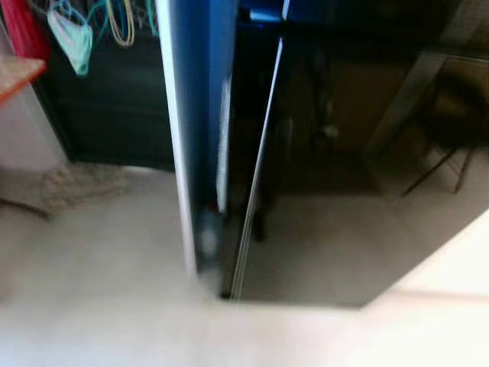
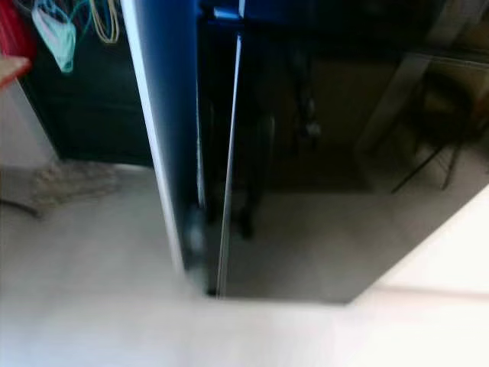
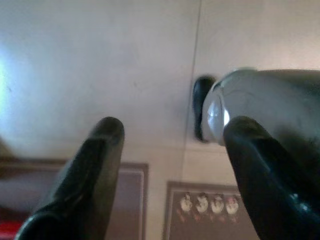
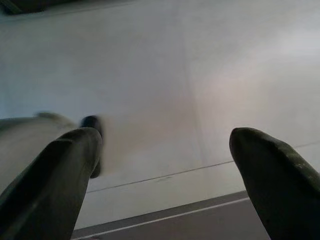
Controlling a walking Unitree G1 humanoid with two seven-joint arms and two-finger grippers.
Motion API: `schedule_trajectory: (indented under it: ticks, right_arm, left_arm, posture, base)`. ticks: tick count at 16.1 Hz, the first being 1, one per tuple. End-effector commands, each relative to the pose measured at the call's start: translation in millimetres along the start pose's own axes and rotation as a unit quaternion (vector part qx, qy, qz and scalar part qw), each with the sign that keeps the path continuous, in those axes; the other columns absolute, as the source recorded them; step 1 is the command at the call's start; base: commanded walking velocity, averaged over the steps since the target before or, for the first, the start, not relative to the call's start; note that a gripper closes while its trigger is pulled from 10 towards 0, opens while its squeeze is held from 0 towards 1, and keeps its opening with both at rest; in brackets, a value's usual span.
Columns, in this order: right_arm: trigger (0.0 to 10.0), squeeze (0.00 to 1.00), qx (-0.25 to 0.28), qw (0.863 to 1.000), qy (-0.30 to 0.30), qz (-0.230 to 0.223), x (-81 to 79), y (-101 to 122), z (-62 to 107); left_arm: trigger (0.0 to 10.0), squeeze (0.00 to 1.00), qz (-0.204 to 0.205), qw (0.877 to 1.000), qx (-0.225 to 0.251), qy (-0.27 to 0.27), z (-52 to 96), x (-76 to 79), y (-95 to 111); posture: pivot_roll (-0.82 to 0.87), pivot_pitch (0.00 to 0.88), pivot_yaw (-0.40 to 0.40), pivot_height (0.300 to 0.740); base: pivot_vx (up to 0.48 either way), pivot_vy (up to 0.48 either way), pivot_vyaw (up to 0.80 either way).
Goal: Restocking fridge
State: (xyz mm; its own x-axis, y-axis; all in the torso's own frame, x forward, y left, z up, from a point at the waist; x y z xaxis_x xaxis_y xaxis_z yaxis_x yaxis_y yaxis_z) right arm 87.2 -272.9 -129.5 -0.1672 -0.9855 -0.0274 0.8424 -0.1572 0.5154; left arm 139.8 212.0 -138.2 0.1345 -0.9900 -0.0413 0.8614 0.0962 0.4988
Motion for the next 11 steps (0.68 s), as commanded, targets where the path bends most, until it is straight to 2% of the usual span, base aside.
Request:
schedule_trajectory:
  ticks: [1, 2, 3, 4, 5, 7, 8, 9, 11]
  right_arm:
    - [10.0, 0.0, 0.011, 1.0, 0.009, 0.0, -6.9, 6.2, -3.5]
    - [10.0, 0.0, 0.016, 1.0, 0.015, -0.003, -12.9, 9.2, -5.9]
    - [10.0, 0.0, 0.014, 1.0, 0.026, -0.002, -27.5, 10.6, -10.8]
    - [10.0, 0.0, 0.011, 0.999, 0.035, -0.002, -45.8, 12.8, -16.6]
    - [10.0, 0.0, 0.017, 0.999, 0.032, -0.022, -60.1, 17.0, -21.2]
    - [10.0, 0.0, 0.042, 0.996, 0.047, -0.055, -76.6, 26.9, -24.7]
    - [10.0, 0.0, 0.043, 0.996, 0.041, -0.063, -76.6, 27.4, -25.1]
    - [10.0, 0.0, 0.042, 0.996, 0.038, -0.066, -76.3, 27.2, -25.2]
    - [10.0, 0.0, 0.041, 0.996, 0.038, -0.07, -73.7, 24.7, -24.1]
  left_arm:
    - [10.0, 0.0, -0.005, 0.997, -0.007, -0.077, 1.1, 54.5, -7.6]
    - [10.0, 0.0, -0.011, 0.997, -0.003, -0.071, -0.1, 49.1, -3.5]
    - [10.0, 0.0, -0.017, 0.998, -0.001, -0.058, -2.0, 35.4, 3.4]
    - [10.0, 0.0, -0.008, 0.999, 0.005, -0.037, -3.7, 16.8, 12.8]
    - [10.0, 0.0, -0.034, 0.999, 0.001, -0.028, -5.0, 9.9, 18.3]
    - [10.0, 0.0, -0.053, 0.998, 0.006, -0.023, -6.9, 8.6, 28.4]
    - [10.0, 0.0, -0.051, 0.998, 0.009, -0.023, -7.7, 11.3, 32.5]
    - [10.0, 0.0, -0.056, 0.998, 0.012, -0.028, -5.4, 1.6, 27.3]
    - [10.0, 0.0, -0.056, 0.998, 0.011, -0.03, -3.9, -1.2, 22.1]
  posture:
    - [-0.01, 0.061, -0.154, 0.74]
    - [0.0, 0.063, -0.154, 0.74]
    - [0.04, 0.047, -0.143, 0.74]
    - [0.05, 0.042, -0.084, 0.74]
    - [0.06, 0.029, -0.033, 0.74]
    - [0.05, 0.001, 0.028, 0.74]
    - [0.05, 0.0, 0.035, 0.74]
    - [0.04, 0.0, 0.045, 0.74]
    - [0.05, 0.001, 0.019, 0.74]
  base:
    - [0.0, 0.394, 0.0]
    - [0.0, 0.394, 0.0]
    - [0.0, 0.39, 0.0]
    - [0.0, 0.394, 0.0]
    - [0.0, 0.394, 0.0]
    - [0.0, 0.394, 0.0]
    - [0.0, 0.39, 0.0]
    - [0.0, 0.394, 0.0]
    - [0.0, 0.394, 0.0]
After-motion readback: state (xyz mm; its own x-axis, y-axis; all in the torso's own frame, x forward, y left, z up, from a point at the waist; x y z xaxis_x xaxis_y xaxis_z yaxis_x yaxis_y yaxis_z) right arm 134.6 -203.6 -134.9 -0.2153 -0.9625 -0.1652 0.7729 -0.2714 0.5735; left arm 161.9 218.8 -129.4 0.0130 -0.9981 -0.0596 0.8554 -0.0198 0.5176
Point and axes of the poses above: a point about 5 cm out from each wrist's last joint towards the gripper, its own z axis pointing back from the gripper into the wrist, its own y axis along the axis of the wrist's last joint, x = y × z, the point moved 4 cm from there along -z, pointing out of the wrist towards the gripper, and after that the axes turned 6 degrees about z, right-handed, at the moved point
